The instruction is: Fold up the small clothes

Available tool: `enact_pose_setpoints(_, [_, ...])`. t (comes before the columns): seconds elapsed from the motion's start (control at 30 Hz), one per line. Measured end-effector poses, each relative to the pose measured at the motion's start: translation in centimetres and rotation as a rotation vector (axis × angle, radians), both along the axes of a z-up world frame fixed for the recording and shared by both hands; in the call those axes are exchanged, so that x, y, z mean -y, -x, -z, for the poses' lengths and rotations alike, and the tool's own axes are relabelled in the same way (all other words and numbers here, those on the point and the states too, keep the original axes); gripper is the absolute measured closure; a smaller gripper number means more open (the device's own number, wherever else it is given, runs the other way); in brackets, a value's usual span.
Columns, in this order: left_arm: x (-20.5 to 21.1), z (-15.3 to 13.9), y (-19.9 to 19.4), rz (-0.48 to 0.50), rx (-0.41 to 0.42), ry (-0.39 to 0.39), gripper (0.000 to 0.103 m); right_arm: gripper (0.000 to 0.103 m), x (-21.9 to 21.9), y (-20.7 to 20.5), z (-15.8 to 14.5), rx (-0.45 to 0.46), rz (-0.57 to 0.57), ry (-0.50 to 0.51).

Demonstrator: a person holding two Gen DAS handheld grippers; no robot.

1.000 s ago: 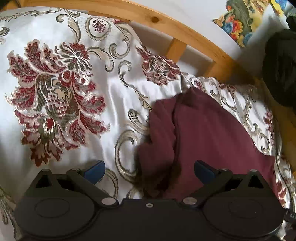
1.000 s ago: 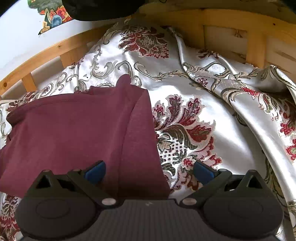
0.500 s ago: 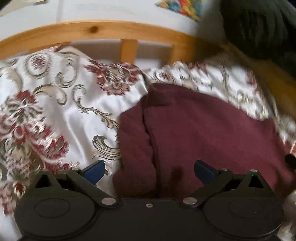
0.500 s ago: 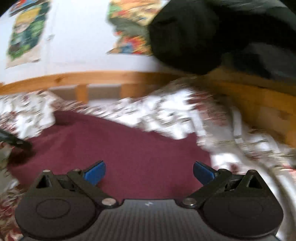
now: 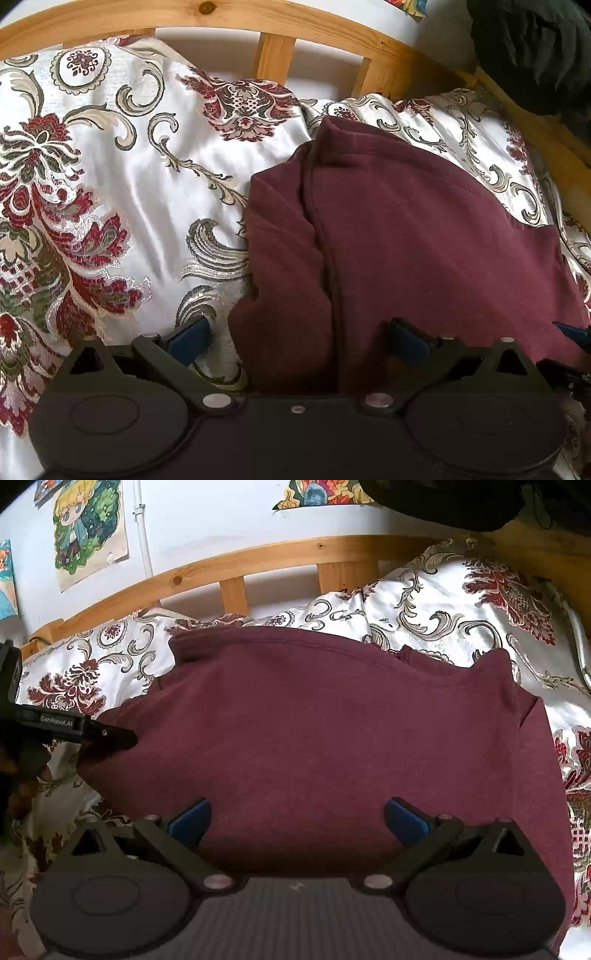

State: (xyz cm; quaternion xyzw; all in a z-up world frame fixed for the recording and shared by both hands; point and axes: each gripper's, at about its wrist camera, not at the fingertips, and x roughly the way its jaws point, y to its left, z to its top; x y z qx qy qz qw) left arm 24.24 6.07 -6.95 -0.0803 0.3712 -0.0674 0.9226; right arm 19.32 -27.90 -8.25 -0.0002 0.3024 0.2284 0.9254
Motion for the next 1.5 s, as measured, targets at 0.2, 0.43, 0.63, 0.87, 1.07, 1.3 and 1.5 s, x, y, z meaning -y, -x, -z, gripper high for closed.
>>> enact_pose_setpoints(0.2, [0.2,0.2,-0.1,0.007,0.002,-0.019,0.001,0.000,0.0,0.0,0.2,0.002,0.000,0.008])
enact_pose_setpoints(0.43, [0.2,0.2,-0.1,0.007,0.000,-0.023,0.001,0.000,-0.2,0.0,0.2,0.003,0.001,0.018])
enact_pose_setpoints(0.63, [0.0,0.1,-0.7,0.012,-0.022,-0.021,0.001,0.000,-0.2,0.0,0.2,0.003,0.000,0.018])
enact_pose_setpoints(0.87, [1.1,-1.2,-0.9,0.110,0.032,-0.096,0.013,0.000,-0.2,0.0,0.2,0.002,-0.001,0.016])
enact_pose_setpoints(1.07, [0.1,-1.4,-1.4,0.072,-0.015,0.012,0.036,0.000,-0.2,0.0,0.2,0.001,-0.001,0.017])
enact_pose_setpoints(1.3, [2.1,-3.3,-0.7,0.010,-0.015,-0.026,0.079,0.000,0.2,0.3,-0.8,-0.006,0.011,0.003])
enact_pose_setpoints(1.5, [6.2,-9.4,-0.5,0.067,0.030,-0.018,0.082,0.000,3.2,0.8,-3.9,0.051,0.115,-0.104])
